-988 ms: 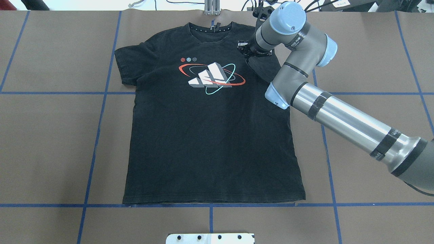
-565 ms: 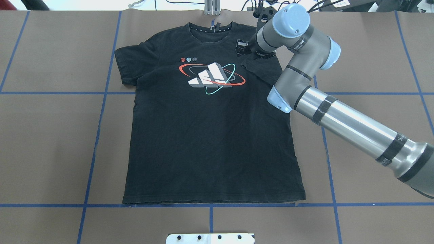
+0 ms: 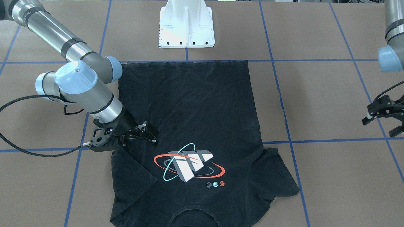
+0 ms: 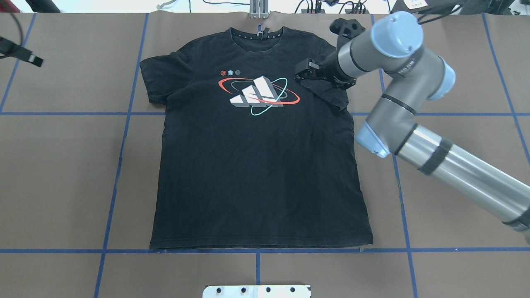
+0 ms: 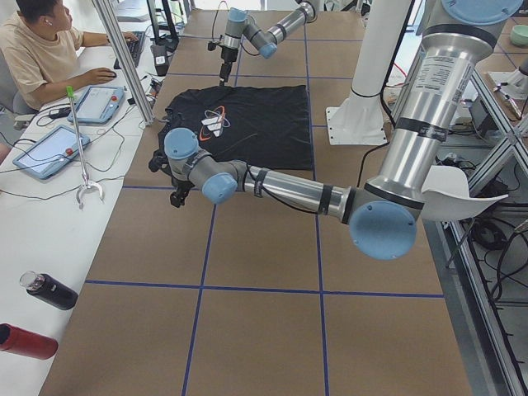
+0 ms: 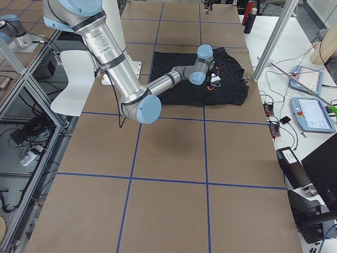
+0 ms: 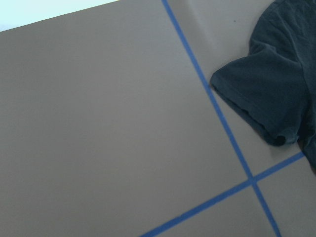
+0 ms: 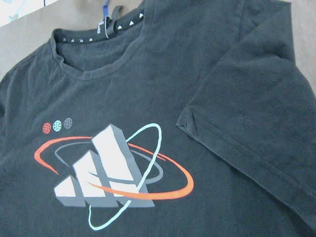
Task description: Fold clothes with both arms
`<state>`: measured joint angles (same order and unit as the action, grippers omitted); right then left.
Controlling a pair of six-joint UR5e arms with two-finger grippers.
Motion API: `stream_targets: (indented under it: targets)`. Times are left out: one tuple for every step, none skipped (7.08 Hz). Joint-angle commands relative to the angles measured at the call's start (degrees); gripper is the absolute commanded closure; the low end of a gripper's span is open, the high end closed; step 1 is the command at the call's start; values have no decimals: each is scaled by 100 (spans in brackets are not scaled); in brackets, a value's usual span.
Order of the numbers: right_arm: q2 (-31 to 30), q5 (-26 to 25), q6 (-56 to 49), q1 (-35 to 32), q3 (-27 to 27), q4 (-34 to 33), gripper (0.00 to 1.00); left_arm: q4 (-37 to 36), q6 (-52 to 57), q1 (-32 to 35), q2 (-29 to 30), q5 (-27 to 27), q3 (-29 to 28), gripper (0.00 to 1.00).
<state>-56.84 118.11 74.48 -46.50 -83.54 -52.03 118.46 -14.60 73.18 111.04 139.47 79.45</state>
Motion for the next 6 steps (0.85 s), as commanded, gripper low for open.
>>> stream_targets:
  targets:
    - [-992, 475, 58, -43, -1247, -18, 0, 124, -591, -330, 1100, 1, -1366, 1]
    - [-1196, 450, 75, -43, -1417, -9, 0, 917, -1267, -636, 1278, 1, -1798, 2]
    - [-1293, 494, 67, -52, -1497, 0, 0, 1882, -2083, -865, 1384, -25, -2324, 10]
    - [-1355, 485, 67, -43, -1533, 17, 0, 2187, -2596, -1041, 1611, -382, -2547, 24]
    - [-1399, 468, 67, -43, -1542, 17, 0, 2295, -3044, -1200, 1874, -681, -2758, 26]
    - [-1417, 442, 67, -43, -1542, 17, 0, 2809, -3084, -1227, 2051, -710, -3343, 29]
